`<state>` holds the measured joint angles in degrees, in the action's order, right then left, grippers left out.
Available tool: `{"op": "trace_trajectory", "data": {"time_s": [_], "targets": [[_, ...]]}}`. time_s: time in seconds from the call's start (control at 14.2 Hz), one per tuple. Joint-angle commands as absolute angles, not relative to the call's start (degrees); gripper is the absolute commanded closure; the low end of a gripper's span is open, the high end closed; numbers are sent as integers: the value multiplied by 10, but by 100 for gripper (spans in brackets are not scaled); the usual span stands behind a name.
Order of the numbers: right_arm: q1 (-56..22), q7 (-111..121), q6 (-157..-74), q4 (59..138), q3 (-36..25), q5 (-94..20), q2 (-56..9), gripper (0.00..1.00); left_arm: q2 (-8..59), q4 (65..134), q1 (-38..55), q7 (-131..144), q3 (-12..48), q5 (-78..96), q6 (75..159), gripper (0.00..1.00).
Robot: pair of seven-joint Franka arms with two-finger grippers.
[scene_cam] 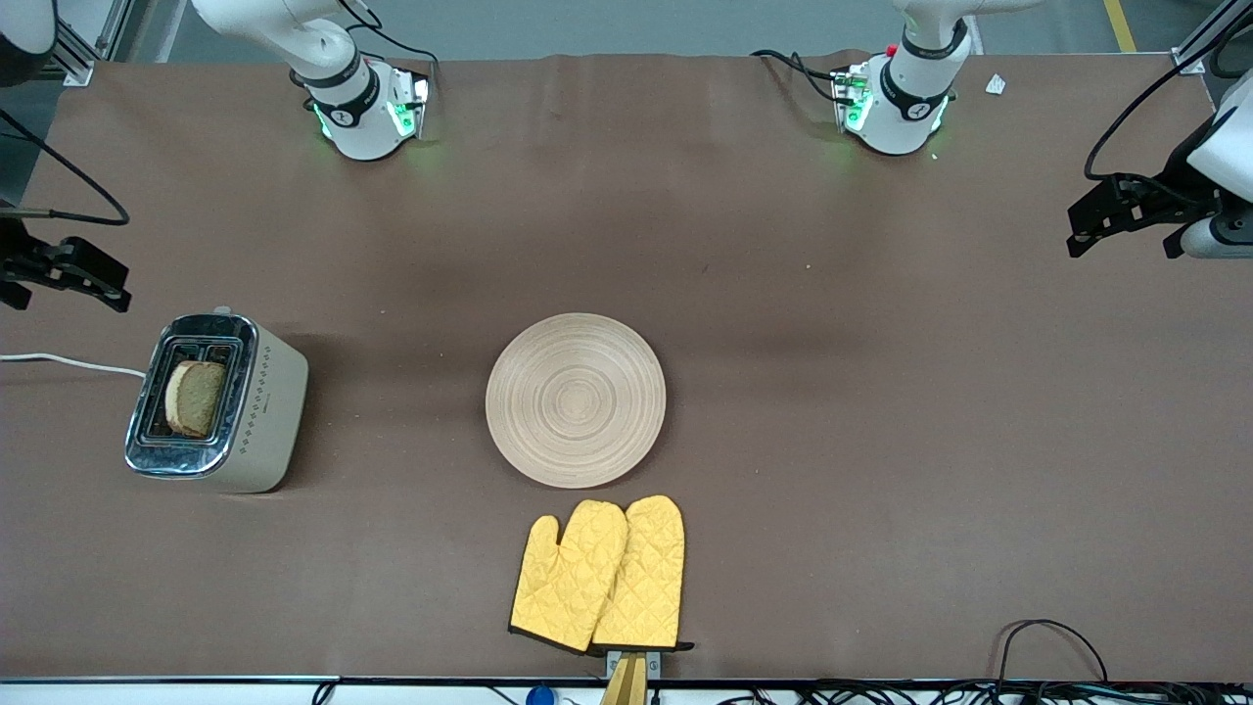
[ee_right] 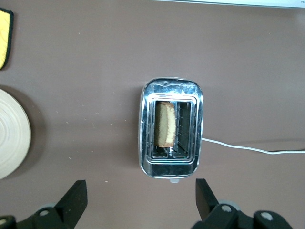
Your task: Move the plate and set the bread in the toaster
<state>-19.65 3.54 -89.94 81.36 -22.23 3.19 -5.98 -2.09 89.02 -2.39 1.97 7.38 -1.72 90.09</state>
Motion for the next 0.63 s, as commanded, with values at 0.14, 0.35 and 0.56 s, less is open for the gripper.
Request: {"op": "trace_trajectory", "data": {"time_s": [0.14,0.35,0.56], "targets": [[-59,67,-879,835,-97,4,-40,0,-11,865,-27,9,75,-17,892,0],[-42,67,-878,838,-79,4,-40,0,-12,860,-30,8,74,-17,889,0],[-41,66,-878,838,-76,4,-41,0,-12,861,-29,8,74,-17,889,0]]}}
